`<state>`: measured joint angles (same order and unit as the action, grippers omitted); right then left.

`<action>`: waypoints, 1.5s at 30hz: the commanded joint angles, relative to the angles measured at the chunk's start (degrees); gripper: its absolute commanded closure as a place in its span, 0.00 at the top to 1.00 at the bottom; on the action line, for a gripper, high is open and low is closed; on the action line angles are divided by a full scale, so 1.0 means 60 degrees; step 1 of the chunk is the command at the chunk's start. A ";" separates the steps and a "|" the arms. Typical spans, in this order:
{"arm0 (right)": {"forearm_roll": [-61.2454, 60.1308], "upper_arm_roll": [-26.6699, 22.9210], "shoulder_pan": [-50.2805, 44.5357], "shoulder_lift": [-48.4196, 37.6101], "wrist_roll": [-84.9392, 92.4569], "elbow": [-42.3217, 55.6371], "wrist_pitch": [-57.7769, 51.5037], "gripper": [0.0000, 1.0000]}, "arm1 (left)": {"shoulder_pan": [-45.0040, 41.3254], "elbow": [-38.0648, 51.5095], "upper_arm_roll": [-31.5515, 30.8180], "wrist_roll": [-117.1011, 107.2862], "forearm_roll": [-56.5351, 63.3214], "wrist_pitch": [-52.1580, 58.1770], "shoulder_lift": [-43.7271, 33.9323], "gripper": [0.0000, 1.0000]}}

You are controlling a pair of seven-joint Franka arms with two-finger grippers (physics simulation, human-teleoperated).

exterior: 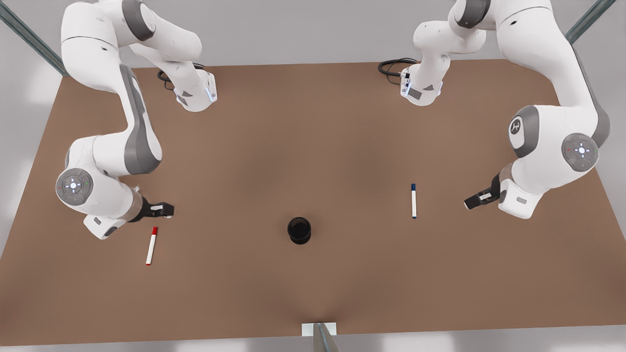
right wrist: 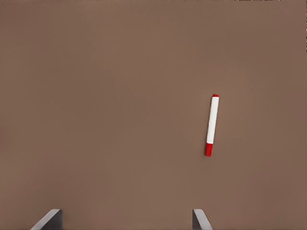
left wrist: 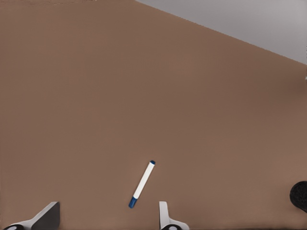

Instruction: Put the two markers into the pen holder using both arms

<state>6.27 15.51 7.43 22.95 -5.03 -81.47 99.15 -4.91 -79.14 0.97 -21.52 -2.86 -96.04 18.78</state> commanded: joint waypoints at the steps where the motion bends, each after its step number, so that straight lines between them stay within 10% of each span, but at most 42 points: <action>1: -0.0006 0.0008 0.0080 0.0057 -0.0143 0.0029 0.0805 1.00 | -0.0002 0.0006 -0.0001 0.4100 0.0022 -0.0047 0.0004 1.00; 10: 0.0258 -0.0299 0.0695 0.3103 0.1175 0.0776 0.3441 1.00 | -0.1540 -0.4081 -0.0015 0.2898 -0.0198 -0.5349 0.0619 1.00; 24: 0.1049 -0.0886 0.1091 0.4788 0.2303 0.0747 0.4612 0.99 | -0.1306 -0.5194 0.0029 0.2972 -0.0154 -0.6947 0.1659 1.00; 32: 0.1078 -0.0974 0.1164 0.4934 0.2816 0.0630 0.4847 0.75 | -0.1277 -0.5824 0.0029 0.2972 -0.0154 -0.7577 0.1820 1.00; 45: 0.1078 -0.0974 0.1193 0.4934 0.2846 0.0556 0.4804 0.52 | -0.1291 -0.6103 0.0029 0.2972 -0.0154 -0.8280 0.2143 0.49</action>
<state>12.80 9.63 14.55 52.63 8.57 -78.16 127.87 -12.65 -115.77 1.14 -4.71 -3.85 -144.71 31.65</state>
